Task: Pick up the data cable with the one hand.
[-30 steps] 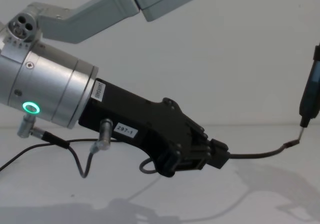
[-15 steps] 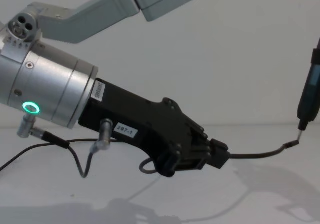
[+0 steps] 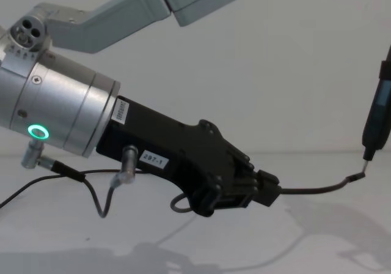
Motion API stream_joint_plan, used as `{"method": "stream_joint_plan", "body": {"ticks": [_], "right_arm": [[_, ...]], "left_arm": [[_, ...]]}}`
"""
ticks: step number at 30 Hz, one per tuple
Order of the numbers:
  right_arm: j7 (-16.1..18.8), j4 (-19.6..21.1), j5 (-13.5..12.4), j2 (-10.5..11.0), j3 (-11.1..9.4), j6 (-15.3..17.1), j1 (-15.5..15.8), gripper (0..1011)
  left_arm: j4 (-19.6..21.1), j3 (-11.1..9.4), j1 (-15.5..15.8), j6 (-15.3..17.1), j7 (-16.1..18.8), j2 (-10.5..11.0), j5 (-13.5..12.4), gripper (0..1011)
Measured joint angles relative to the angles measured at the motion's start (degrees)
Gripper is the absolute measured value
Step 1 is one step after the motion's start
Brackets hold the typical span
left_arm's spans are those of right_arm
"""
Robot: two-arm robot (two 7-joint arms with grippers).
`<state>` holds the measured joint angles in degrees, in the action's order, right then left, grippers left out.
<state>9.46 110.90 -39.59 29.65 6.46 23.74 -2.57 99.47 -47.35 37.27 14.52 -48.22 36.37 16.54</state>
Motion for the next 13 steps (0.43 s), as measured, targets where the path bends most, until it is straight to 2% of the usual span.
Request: {"method": "stream_joint_plan", "body": {"ticks": [13], "right_arm": [[-0.14, -0.06, -0.17, 0.16, 0.11, 0.04, -0.05, 279]], "left_arm": [[0.00, 0.00, 0.00, 0.00, 0.00, 0.00, 0.00, 44]]}}
